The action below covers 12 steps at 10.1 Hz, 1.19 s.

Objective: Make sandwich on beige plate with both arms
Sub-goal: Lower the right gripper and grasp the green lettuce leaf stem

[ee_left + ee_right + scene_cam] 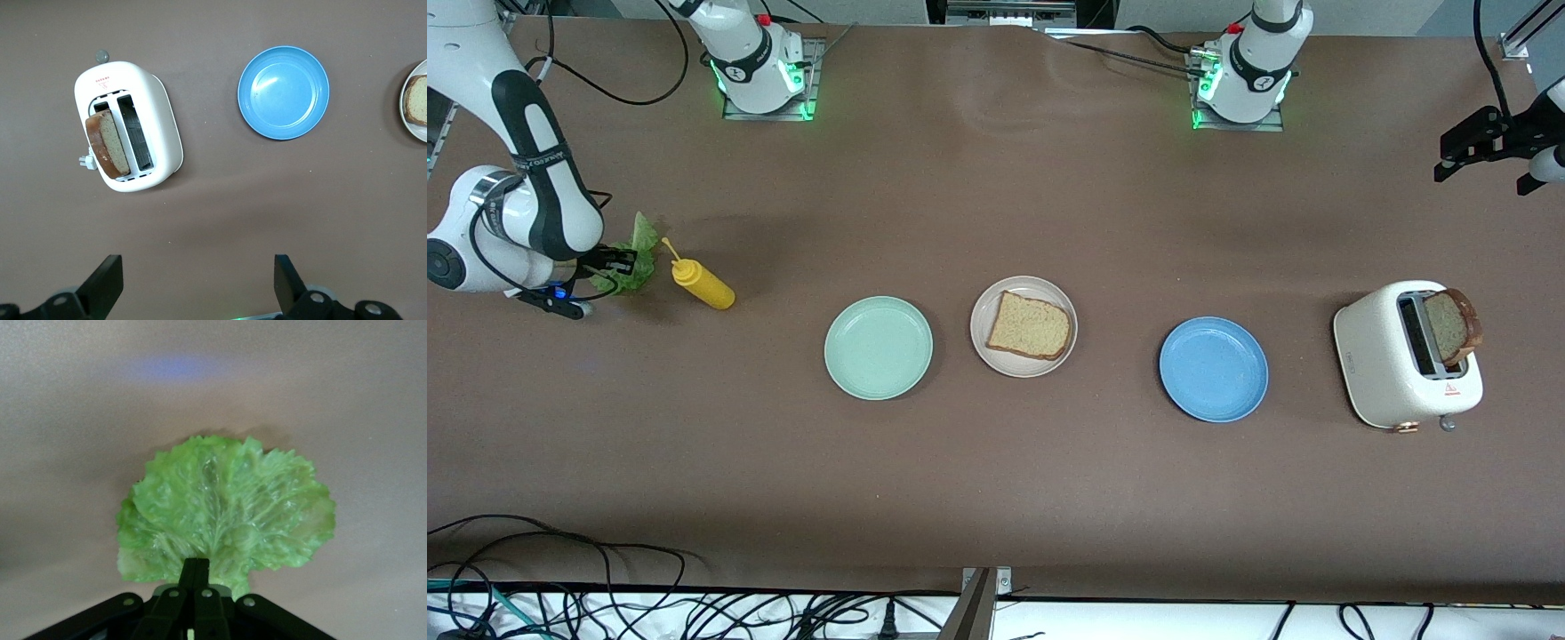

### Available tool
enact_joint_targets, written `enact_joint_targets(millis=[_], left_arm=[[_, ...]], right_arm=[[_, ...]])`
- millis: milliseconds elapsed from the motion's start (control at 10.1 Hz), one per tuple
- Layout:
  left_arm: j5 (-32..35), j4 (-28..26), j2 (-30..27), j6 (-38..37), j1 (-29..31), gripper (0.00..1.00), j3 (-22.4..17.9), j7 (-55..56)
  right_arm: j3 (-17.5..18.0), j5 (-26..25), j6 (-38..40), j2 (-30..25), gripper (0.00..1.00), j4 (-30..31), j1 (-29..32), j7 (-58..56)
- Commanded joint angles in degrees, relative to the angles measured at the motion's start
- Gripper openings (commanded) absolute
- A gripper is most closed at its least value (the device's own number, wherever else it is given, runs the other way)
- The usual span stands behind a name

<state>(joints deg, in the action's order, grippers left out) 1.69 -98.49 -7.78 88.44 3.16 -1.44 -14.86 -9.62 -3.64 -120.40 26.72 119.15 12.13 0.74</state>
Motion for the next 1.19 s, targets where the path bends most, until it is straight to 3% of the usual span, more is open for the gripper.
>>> enact_joint_targets(millis=[0,198,395,692,791,889,1087], left_arm=[[-1.07,1.82,0.84,-1.08,0.70,1.00,0.21,-0.61],[-1.08,1.82,0.92,-1.08,0.70,1.00,0.12,-0.61],[-0.99,1.82,0.92,-1.08,0.70,1.00,0.03,-0.61],[-1.08,1.82,0.92,-1.08,0.70,1.00,0.03,-0.61],[-0.99,1.82,0.92,-1.08,0.70,1.00,0.03,-0.61],[-0.99,1.82,0.92,-1.08,0.70,1.00,0.03,-0.61],[-1.07,1.82,0.92,-1.08,0.70,1.00,-0.40,-0.70]], right_arm=[[0.48,-1.11,0.52,-0.26,0.00,-0.59,0.53,-0.82],[0.65,-1.11,3.05,-0.61,0.00,-2.07,0.53,-0.82],[1.00,-1.11,12.51,-1.84,0.00,-8.28,-0.25,-0.56],[0.92,-1.11,14.14,-0.18,0.00,-9.64,-0.79,-0.21],[0.83,-1.11,13.71,1.91,0.63,-9.38,-0.09,-0.82],[0.74,-1.02,13.44,2.46,0.86,-9.29,0.44,-0.91],[0.74,-0.94,12.22,2.98,0.85,-7.80,0.35,-0.91]])
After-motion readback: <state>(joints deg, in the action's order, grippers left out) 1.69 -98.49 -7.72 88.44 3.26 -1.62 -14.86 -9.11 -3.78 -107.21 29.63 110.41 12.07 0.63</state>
